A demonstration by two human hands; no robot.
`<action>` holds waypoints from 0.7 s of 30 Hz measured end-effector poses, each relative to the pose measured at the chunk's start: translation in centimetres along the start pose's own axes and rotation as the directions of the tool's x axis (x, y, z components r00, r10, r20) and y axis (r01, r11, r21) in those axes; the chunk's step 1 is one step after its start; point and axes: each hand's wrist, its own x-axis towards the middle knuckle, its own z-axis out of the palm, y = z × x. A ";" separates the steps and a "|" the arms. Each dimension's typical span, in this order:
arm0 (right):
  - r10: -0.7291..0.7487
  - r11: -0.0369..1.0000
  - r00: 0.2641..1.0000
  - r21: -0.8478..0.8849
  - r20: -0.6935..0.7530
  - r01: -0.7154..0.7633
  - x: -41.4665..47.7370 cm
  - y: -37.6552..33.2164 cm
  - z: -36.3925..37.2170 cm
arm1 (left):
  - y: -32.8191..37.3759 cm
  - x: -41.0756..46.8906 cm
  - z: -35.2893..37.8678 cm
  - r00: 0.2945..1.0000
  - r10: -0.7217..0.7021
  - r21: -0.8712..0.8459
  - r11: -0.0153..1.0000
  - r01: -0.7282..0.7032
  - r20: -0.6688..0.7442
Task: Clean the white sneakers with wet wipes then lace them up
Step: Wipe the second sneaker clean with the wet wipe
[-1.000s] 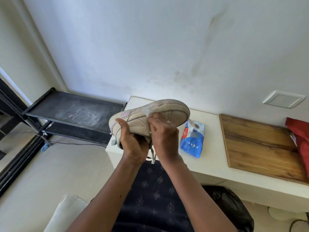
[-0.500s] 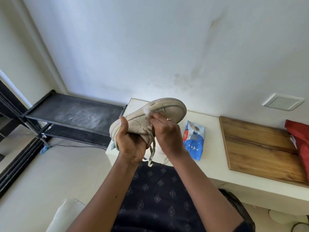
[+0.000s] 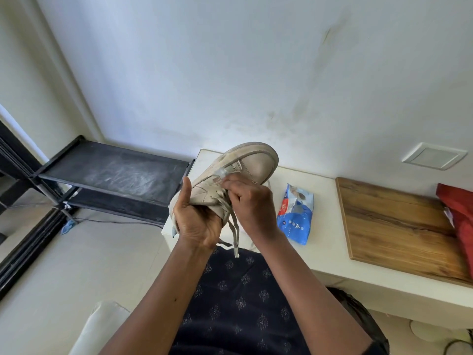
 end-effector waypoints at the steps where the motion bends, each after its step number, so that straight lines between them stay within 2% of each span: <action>1: -0.022 0.999 1.000 0.028 0.023 0.021 -0.2 -0.6 0.1 | 0.0 0.0 0.0 1.000 0.013 0.018 1.000 -0.012 -0.001; 4: -0.089 0.995 0.992 0.048 0.085 0.086 -0.6 -1.8 0.1 | 0.2 -0.1 0.1 1.000 0.028 0.048 0.998 -0.028 0.005; 7: -0.161 0.987 0.979 0.024 0.127 0.160 0.1 -1.1 -0.3 | 0.5 -0.1 0.0 0.999 -0.040 0.045 0.998 0.039 0.025; 10: -0.153 0.968 0.959 -0.161 0.240 0.195 1.3 -0.1 -0.7 | 0.5 0.0 0.0 0.983 -0.175 -0.006 0.984 0.176 0.059; 12: -0.157 0.932 0.965 -0.292 0.211 0.215 2.2 0.5 -0.9 | 0.2 0.1 -0.2 0.963 -0.260 -0.035 0.964 0.263 0.075; 15: -0.179 0.887 0.979 -0.415 0.098 0.204 3.0 0.6 -1.3 | 0.3 -0.1 -0.1 0.942 -0.296 0.020 0.955 0.297 0.154; 18: -0.225 0.871 0.974 -0.452 -0.022 0.191 2.5 0.2 -1.7 | 0.6 0.3 0.2 0.969 -0.213 0.114 0.973 0.199 0.127; 21: -0.244 0.867 0.967 -0.464 -0.075 0.183 2.4 0.0 -1.9 | 0.5 0.7 -0.2 0.984 -0.118 0.195 0.977 0.091 0.131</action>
